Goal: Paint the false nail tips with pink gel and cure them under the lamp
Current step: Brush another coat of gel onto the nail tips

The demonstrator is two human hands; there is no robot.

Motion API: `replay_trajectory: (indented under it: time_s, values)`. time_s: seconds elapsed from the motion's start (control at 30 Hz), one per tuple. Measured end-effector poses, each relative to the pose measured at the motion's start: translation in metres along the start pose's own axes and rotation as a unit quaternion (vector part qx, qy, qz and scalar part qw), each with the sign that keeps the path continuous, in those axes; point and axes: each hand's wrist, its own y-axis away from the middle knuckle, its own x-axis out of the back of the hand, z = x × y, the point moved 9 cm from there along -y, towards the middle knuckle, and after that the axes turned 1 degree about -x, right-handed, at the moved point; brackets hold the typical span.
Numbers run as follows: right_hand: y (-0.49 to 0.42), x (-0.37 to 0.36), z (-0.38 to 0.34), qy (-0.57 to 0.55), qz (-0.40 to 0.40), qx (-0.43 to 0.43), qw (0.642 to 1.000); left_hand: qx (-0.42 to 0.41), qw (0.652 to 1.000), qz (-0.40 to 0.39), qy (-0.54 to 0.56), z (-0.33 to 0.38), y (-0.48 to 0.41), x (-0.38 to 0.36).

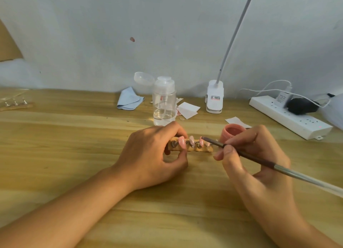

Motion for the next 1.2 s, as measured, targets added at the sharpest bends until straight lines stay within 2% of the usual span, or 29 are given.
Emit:
replay_trajectory:
  time_s: [0.3, 0.73, 1.2]
  values:
    - [0.0004, -0.0025, 0.0007, -0.014, -0.004, 0.009, 1.0, 0.013, 1.0, -0.007, -0.001, -0.0005, -0.0007, -0.0003]
    - [0.0002, -0.0044, -0.0008, 0.033, -0.012, 0.03, 0.999, 0.011, 1.0, -0.01, -0.004, -0.0011, -0.0008, -0.0007]
    - [-0.0013, -0.0032, -0.0023, 0.035, -0.006, 0.023, 0.999, 0.012, 1.0, -0.012, 0.001, -0.0013, -0.0008, -0.0013]
